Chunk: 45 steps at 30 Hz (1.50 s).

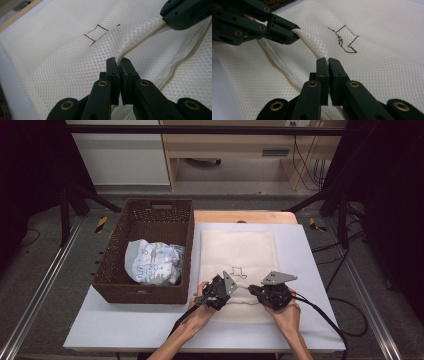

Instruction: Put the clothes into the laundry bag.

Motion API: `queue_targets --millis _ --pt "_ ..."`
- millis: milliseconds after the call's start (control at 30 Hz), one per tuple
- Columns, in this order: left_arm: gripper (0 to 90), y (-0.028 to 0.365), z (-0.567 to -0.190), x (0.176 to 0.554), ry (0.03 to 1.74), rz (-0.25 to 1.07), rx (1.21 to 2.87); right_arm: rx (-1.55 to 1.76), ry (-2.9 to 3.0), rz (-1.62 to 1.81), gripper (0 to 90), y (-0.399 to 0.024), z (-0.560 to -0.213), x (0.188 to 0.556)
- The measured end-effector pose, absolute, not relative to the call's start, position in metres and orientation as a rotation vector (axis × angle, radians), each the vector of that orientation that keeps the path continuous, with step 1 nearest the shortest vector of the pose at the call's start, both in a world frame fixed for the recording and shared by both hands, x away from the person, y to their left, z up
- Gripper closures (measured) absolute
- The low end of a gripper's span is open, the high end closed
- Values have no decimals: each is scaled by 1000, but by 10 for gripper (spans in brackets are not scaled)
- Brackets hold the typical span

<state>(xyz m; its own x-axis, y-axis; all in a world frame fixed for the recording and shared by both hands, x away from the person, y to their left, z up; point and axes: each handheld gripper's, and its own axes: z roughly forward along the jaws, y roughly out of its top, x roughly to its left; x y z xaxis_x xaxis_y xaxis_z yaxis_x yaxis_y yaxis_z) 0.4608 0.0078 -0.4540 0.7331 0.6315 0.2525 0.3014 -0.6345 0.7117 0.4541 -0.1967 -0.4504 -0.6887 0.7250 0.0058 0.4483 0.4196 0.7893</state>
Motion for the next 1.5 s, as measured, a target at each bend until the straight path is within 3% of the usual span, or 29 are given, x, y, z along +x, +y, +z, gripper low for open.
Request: queue_targets --millis 167,200,400,533,967,1167,1300,1333,1500 --pt "859 11 -447 463 723 606 2244 962 2312 1170 673 -196 -448 449" --pt "856 12 -445 464 722 603 2239 953 2314 1162 598 -194 -448 449" --pt "851 14 -437 463 729 570 2211 976 2308 1097 505 -191 -453 452" --pt "846 15 -436 462 727 551 2202 998 2293 1054 492 -189 -455 455" --pt "745 16 -449 458 709 513 2214 1017 2299 1057 842 -189 -453 457" --pt "732 18 -446 456 705 504 2205 981 2306 1063 863 -190 -451 457" --pt "582 23 -437 449 706 503 2173 982 2296 1081 870 -191 -449 456" --pt "510 30 -429 445 703 502 2149 995 2281 1096 870 -193 -447 456" --pt "431 47 -409 439 714 496 2096 1010 2256 1123 870 -194 -444 455"
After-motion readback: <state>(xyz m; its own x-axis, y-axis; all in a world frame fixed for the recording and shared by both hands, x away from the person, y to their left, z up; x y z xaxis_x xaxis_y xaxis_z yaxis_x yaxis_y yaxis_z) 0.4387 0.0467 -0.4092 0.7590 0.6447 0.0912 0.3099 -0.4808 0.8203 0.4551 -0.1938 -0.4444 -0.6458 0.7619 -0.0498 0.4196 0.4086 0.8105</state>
